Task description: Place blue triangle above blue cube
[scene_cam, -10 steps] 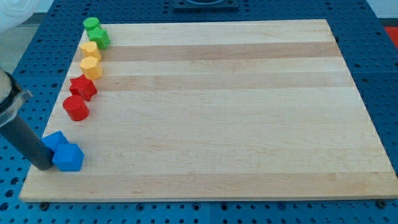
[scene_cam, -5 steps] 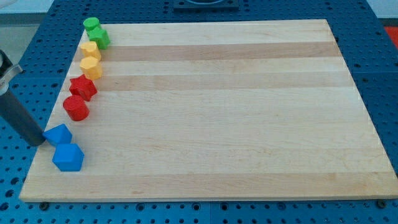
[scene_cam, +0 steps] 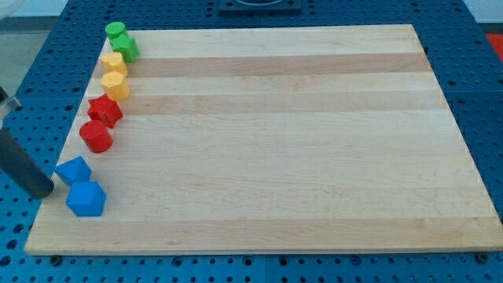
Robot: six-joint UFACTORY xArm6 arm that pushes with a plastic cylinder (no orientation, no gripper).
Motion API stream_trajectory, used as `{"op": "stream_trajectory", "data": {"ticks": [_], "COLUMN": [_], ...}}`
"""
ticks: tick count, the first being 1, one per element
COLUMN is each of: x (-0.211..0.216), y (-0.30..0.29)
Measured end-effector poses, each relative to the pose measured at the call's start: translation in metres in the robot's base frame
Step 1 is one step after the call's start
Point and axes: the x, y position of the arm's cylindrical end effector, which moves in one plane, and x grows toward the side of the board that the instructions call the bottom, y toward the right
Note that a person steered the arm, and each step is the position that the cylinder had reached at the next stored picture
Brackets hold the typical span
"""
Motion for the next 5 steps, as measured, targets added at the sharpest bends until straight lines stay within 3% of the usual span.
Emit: {"op": "stream_trajectory", "data": {"ticks": [3, 5], "x": [-0.011, 0.015], "y": [0.020, 0.019]}}
